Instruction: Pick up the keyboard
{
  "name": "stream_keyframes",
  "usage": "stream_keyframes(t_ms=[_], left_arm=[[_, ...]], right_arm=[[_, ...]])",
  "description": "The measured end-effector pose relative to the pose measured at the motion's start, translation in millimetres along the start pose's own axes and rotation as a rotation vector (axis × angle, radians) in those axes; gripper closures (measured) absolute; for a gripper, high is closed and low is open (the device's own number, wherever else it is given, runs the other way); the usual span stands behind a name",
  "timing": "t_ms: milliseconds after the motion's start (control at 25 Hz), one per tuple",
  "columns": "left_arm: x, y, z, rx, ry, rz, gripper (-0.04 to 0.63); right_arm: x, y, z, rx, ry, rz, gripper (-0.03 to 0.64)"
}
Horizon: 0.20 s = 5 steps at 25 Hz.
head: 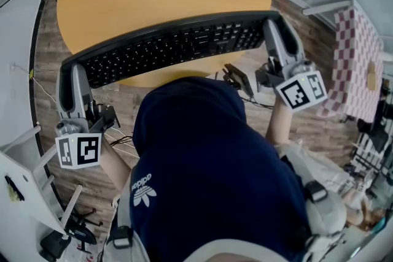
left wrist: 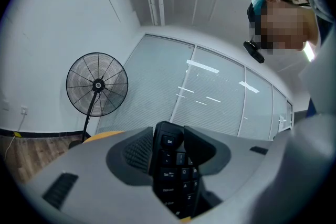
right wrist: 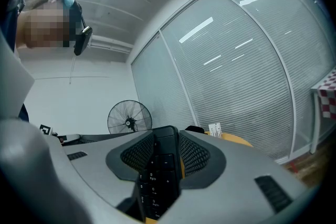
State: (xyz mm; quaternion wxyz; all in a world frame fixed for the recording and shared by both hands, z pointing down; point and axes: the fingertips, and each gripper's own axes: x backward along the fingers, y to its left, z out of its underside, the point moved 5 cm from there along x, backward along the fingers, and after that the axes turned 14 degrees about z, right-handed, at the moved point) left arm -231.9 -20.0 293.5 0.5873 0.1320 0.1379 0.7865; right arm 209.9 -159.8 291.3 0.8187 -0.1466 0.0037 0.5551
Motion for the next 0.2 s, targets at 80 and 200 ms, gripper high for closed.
stream_keyframes(t_ms=[80, 200], left_arm=[[0.1, 0.0, 0.4, 0.001, 0.003, -0.002, 0.422], [-0.5, 0.1, 1.1, 0.003, 0.006, -0.003, 0.422]], right_arm=[[0.2, -0.8, 0.8, 0.000, 0.003, 0.003, 0.479], [0.2, -1.8, 2.5, -0.001, 0.005, 0.003, 0.479]])
